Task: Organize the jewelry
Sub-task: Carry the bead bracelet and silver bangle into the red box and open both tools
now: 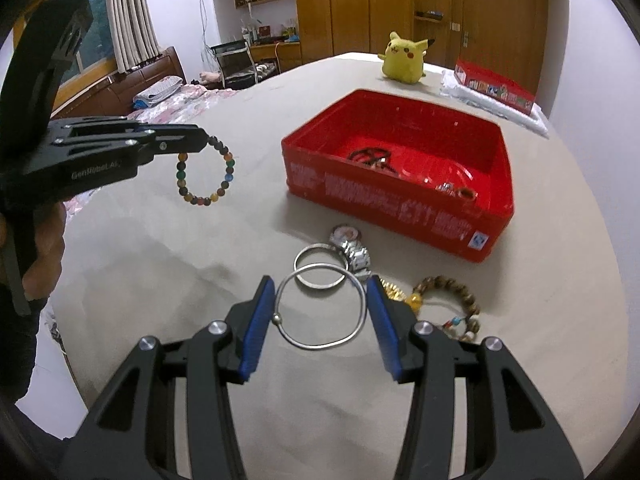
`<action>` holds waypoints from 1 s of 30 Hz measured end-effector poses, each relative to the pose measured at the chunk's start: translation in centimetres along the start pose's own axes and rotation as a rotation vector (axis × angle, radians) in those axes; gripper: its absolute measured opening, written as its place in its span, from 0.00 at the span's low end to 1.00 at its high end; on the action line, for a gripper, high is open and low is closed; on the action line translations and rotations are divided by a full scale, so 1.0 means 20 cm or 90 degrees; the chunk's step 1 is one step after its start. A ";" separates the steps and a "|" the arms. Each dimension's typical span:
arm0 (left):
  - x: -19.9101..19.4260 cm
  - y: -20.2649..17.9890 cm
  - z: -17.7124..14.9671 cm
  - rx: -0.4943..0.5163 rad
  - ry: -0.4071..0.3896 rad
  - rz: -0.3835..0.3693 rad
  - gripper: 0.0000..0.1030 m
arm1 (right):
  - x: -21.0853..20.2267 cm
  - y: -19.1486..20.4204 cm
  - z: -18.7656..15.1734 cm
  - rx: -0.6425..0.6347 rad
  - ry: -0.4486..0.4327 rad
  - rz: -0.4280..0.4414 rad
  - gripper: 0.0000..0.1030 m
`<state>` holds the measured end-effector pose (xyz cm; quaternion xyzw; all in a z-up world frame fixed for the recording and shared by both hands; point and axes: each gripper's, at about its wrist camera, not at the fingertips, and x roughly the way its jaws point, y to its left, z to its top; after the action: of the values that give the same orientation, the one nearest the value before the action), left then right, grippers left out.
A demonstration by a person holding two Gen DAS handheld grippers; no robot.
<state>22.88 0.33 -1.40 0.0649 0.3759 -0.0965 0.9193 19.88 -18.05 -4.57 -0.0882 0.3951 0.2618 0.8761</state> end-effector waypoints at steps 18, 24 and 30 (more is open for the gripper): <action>-0.08 -0.07 0.25 0.037 -0.041 -0.012 0.07 | -0.09 -0.15 0.26 -0.009 -0.023 -0.020 0.45; -0.03 -0.08 0.37 0.044 -0.047 -0.013 0.07 | -0.04 -0.26 0.39 0.005 -0.013 -0.020 0.45; 0.06 -0.09 0.49 0.052 -0.046 -0.009 0.07 | 0.03 -0.35 0.51 0.011 -0.003 -0.034 0.45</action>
<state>30.00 -3.49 4.52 0.0961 0.3384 -0.1202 0.9283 30.41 -20.01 1.48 -0.0906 0.3929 0.2354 0.8843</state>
